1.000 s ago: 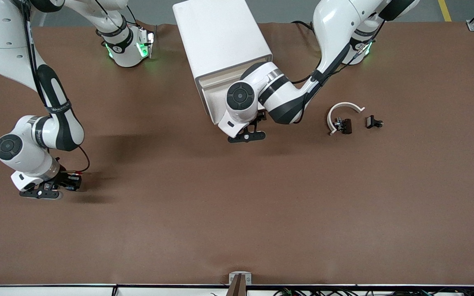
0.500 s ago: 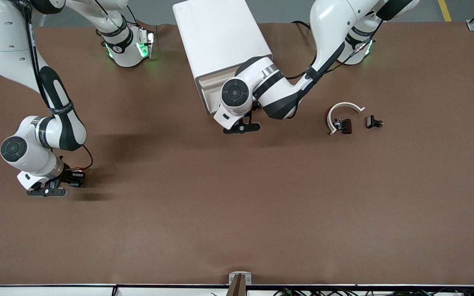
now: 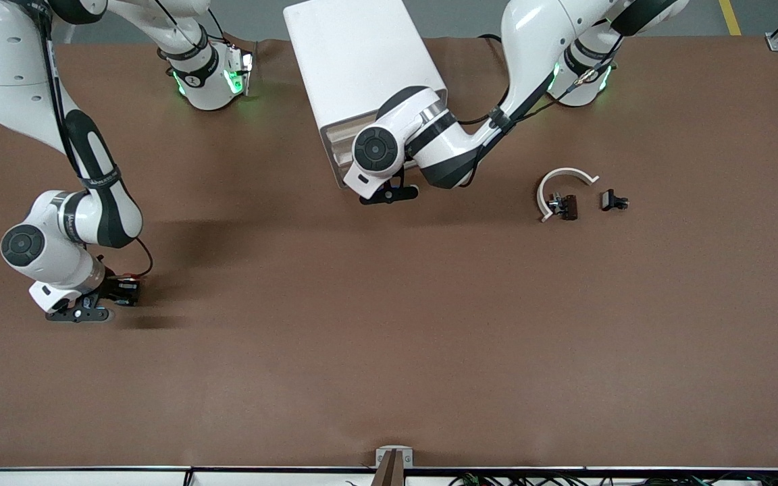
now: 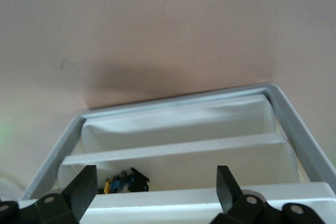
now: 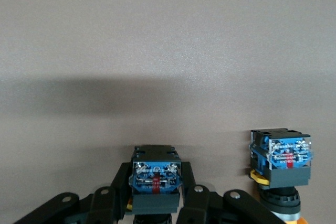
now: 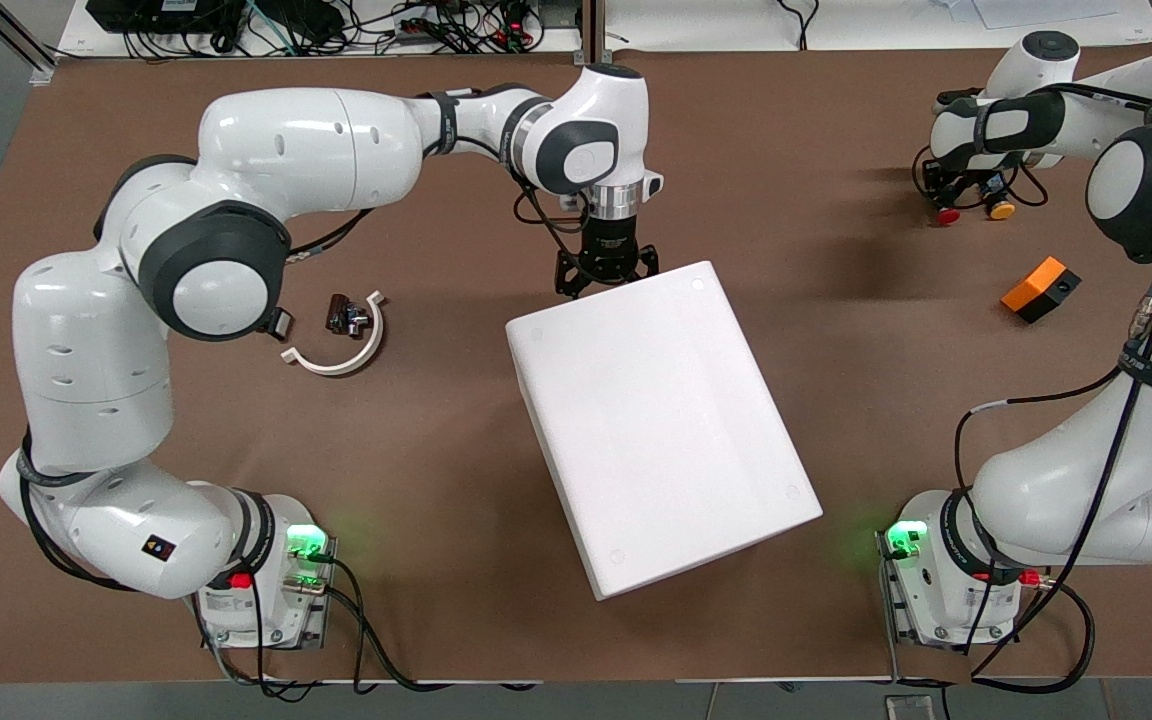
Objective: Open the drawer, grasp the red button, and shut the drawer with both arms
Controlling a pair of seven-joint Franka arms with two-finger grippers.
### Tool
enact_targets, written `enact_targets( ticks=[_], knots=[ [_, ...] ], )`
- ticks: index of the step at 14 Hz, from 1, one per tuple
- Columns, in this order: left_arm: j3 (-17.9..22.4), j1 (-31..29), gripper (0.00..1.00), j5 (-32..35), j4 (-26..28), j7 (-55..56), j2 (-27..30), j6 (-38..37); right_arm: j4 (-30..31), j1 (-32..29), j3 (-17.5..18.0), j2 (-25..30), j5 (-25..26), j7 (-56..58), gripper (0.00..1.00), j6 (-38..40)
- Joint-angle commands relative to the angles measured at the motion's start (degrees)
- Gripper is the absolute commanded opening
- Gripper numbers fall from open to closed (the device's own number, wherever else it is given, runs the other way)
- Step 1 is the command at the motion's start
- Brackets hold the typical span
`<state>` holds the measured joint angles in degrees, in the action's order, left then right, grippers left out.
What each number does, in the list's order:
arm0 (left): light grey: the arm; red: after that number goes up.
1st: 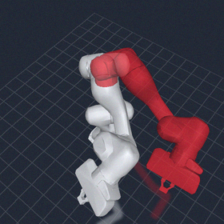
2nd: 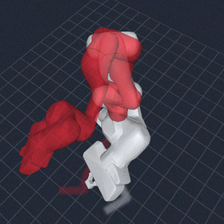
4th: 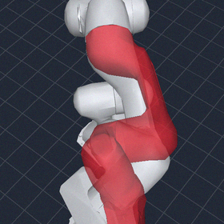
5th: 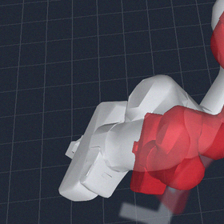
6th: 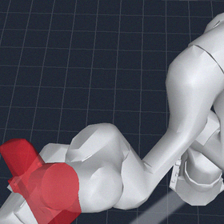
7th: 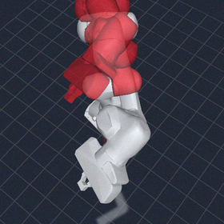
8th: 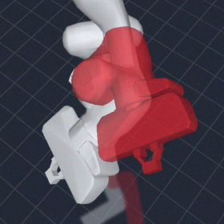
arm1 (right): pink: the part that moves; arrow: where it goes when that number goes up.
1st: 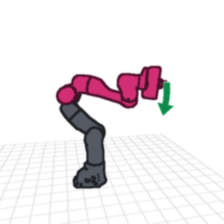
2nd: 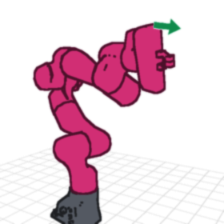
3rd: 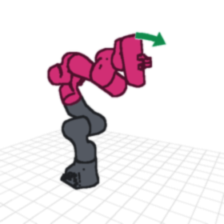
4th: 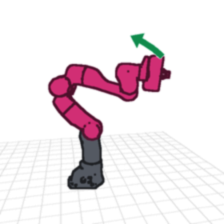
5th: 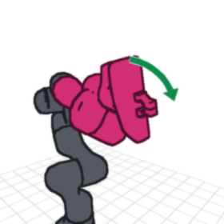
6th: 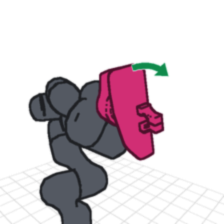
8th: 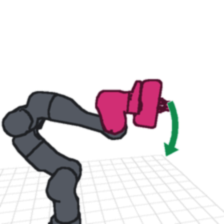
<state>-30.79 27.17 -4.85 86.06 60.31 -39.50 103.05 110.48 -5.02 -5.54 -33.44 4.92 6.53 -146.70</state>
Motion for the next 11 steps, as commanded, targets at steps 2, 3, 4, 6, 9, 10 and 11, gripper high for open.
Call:
enact_targets(
  ticks=[2, 3, 4, 6, 9, 10, 11],
  knots=[
    [-0.58, -0.27, 1.00, -4.54, 0.07, 0.77, -0.14, -1.89, 0.18, -1.40, 1.05, 0.22, 1.59, 1.91, 0.00, 0.02],
    [-0.58, -0.27, 1.00, -5.16, 0.07, 0.77, -0.23, -2.41, 0.18, -1.40, 1.05, 0.13, 1.59, 1.91, 0.00, 0.02],
    [-0.67, -0.27, 1.00, -5.60, 0.07, 0.86, -0.32, -2.51, 0.18, -1.40, 1.05, 0.13, 1.59, 1.91, 0.00, -0.07],
    [-0.67, -0.27, 1.00, -6.31, -0.02, 1.03, -0.41, -2.51, 0.00, -1.14, 1.05, 0.13, 1.59, 2.00, 0.18, 0.10],
    [-0.58, -0.27, 1.00, -7.54, -0.02, 1.30, -0.67, -2.51, -0.17, -1.31, 1.05, 0.13, 1.50, 1.82, 1.00, 0.10],
    [-0.58, -0.27, 1.00, -7.45, -0.10, 1.30, -0.67, -2.51, -0.17, -1.31, 1.05, 0.22, 1.50, 1.74, 1.00, 0.10],
    [-0.58, -0.45, 1.00, -7.36, -0.11, 1.21, -0.67, -2.51, -1.05, -1.05, 1.05, 0.30, 1.50, 1.48, 1.00, 0.28]
  ],
)
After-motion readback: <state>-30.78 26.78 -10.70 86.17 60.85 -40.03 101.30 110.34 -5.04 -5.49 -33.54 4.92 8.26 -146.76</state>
